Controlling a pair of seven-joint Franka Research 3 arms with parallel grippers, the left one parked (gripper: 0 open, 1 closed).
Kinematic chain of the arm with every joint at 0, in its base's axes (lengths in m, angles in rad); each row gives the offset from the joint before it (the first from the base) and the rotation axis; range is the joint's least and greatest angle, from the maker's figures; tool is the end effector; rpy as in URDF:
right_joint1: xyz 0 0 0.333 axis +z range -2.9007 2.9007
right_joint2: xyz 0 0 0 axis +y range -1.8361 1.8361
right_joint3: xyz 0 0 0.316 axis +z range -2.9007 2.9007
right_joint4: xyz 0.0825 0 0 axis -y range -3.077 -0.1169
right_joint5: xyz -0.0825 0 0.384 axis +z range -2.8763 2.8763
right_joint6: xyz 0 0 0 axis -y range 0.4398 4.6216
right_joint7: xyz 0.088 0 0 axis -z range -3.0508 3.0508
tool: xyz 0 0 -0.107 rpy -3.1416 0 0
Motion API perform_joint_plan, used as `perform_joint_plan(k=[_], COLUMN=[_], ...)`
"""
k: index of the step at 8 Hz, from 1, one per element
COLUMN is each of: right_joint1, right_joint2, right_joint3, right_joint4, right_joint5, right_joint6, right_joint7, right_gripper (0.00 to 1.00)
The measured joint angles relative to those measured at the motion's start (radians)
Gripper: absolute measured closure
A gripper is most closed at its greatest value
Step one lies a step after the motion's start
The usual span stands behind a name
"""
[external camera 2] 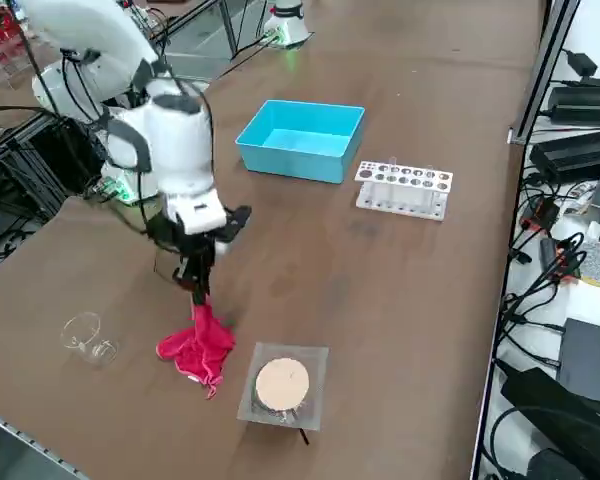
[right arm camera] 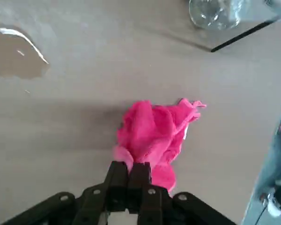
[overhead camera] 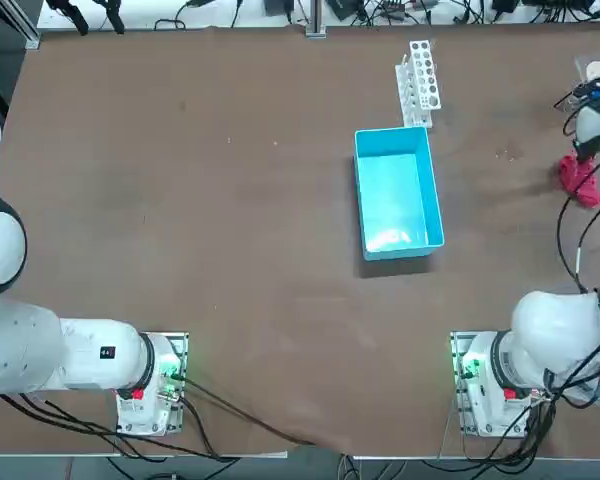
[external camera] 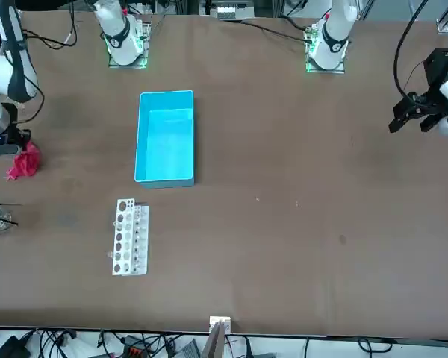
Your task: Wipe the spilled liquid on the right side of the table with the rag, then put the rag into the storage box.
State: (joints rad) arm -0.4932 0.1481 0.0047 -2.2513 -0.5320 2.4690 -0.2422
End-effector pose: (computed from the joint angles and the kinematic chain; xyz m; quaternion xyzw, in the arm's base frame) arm 0.4805 -0.2541 0.3053 0.9815 0.0798 -0.0295 0.1713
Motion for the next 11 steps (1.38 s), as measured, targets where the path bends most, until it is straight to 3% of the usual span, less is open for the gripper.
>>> perform_joint_plan(k=[2,4,8,11], right_joint1=[0.106,0.239,0.509,0.55], right_joint2=[-0.029,0.017,0.136,0.139], right_joint3=[0.034,0.038,0.041,0.039], right_joint4=[-0.003,0.01,0.206,0.364], right_joint5=[0.059,0.195,0.529,0.686], right_joint6=[-0.074,-0.079,-0.194,-0.459], right_joint7=[0.192,0.336,0.599,0.613], right_gripper=[0.98,0.98,0.98,0.98])
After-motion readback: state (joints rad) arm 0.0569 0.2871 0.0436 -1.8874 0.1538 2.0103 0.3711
